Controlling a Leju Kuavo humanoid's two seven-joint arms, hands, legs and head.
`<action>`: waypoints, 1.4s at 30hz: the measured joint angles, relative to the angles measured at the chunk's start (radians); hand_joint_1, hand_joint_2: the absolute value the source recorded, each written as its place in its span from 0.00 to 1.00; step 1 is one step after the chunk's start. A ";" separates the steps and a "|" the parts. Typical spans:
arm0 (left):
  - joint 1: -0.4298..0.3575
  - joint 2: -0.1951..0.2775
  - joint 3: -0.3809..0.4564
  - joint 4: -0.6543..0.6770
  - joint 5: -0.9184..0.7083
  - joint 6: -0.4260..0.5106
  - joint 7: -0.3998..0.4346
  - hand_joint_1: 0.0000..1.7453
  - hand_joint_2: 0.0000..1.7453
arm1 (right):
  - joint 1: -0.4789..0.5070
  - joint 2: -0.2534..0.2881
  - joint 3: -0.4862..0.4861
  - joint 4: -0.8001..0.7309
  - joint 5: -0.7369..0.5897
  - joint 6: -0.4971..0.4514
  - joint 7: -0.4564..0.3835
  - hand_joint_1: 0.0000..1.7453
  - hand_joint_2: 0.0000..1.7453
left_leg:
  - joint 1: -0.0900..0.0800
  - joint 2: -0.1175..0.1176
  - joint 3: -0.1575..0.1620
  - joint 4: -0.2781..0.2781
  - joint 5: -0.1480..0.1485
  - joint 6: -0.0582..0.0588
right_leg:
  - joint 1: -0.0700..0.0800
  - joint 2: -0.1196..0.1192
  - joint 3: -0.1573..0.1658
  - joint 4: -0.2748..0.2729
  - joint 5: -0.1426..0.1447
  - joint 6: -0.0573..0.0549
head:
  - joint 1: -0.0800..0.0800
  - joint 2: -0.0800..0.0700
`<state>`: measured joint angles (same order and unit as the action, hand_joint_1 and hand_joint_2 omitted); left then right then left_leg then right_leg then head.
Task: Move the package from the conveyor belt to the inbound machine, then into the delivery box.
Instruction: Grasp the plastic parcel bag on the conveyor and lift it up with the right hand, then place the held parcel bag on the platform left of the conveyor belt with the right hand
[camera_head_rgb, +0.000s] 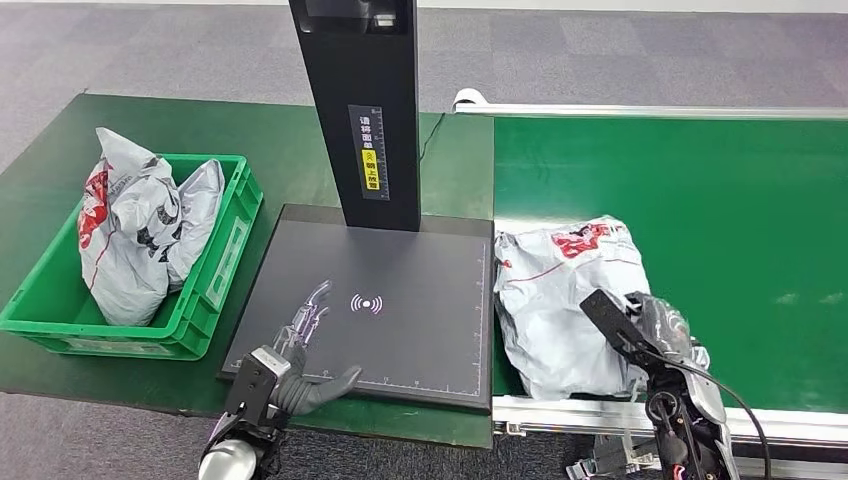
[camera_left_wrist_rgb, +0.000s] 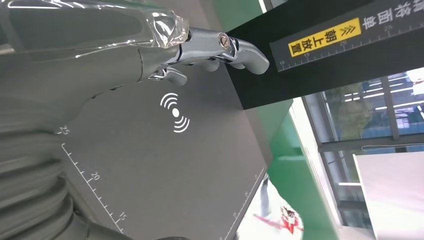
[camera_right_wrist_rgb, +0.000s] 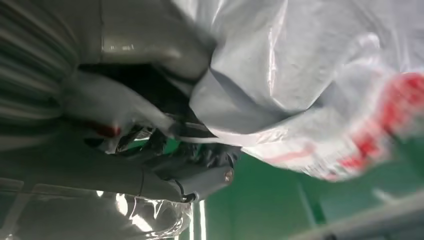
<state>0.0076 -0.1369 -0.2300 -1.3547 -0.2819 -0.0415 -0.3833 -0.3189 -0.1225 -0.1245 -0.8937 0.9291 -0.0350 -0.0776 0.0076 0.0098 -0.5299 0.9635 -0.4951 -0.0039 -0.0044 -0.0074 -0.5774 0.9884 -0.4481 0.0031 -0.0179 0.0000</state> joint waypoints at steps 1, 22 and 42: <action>0.003 0.000 0.001 -0.004 0.000 0.001 -0.001 0.00 1.00 | 0.000 0.005 0.000 -0.017 -0.032 -0.019 -0.023 1.00 1.00 | 0.000 0.000 0.000 0.000 0.000 0.000 | 0.000 0.000 0.000 0.000 0.000 0.000 | 0.000 0.000; 0.004 -0.003 0.019 -0.016 0.049 0.152 -0.085 0.00 1.00 | 0.100 0.140 0.053 -0.449 -0.357 -0.357 -0.461 1.00 1.00 | 0.000 0.002 0.000 0.000 0.000 0.000 | 0.000 0.001 0.000 0.000 0.000 0.000 | 0.000 0.000; -0.050 -0.003 0.049 -0.015 0.204 0.328 -0.139 0.00 1.00 | 0.015 0.108 0.558 -0.107 0.079 -0.061 -0.197 1.00 1.00 | 0.001 0.001 0.000 0.000 0.001 0.000 | 0.001 0.001 0.000 0.000 0.000 0.000 | 0.000 0.000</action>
<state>-0.0423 -0.1401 -0.1813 -1.3700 -0.0776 0.2864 -0.5218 -0.3042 -0.0144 0.4334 -1.0007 1.0079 -0.0961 -0.2751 0.0082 0.0109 -0.5296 0.9632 -0.4944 -0.0043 -0.0036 -0.0068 -0.5778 0.9886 -0.4483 0.0030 -0.0178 0.0000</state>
